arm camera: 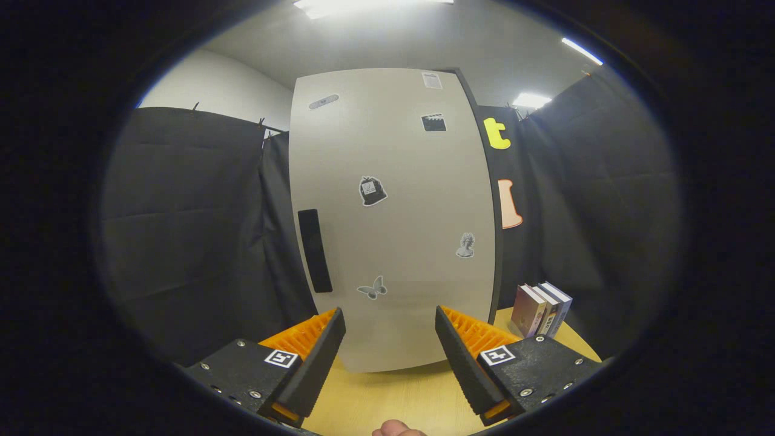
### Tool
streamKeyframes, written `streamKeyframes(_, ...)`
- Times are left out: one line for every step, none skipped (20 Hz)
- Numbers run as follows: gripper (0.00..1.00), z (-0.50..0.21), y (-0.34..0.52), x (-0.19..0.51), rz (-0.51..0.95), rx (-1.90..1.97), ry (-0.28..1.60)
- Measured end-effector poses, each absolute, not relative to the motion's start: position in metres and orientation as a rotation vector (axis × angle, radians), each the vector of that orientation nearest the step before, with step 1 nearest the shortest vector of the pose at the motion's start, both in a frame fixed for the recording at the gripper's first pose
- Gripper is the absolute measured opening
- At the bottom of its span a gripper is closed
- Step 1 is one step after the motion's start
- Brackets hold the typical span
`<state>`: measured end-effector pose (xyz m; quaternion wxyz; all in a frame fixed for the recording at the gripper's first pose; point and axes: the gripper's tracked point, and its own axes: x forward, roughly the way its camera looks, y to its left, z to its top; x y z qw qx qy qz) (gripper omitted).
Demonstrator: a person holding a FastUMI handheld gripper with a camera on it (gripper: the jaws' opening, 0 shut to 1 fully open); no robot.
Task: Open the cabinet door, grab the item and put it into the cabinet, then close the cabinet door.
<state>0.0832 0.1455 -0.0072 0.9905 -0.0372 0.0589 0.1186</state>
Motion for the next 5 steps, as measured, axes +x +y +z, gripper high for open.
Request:
streamKeyframes(0.93, -0.0068, 0.1457, 0.0831, 0.237, -0.072, 0.117)
streamKeyframes(0.93, -0.0069, 0.145, 0.0825, 0.236, -0.071, 0.117)
streamKeyframes(0.93, -0.0067, 0.1442, 0.0824, 0.231, -0.071, 0.115)
streamKeyframes(0.93, -0.0057, 0.1434, 0.0822, 0.226, -0.07, 0.112)
streamKeyframes(0.93, -0.0059, 0.1431, 0.082, 0.223, -0.068, 0.111)
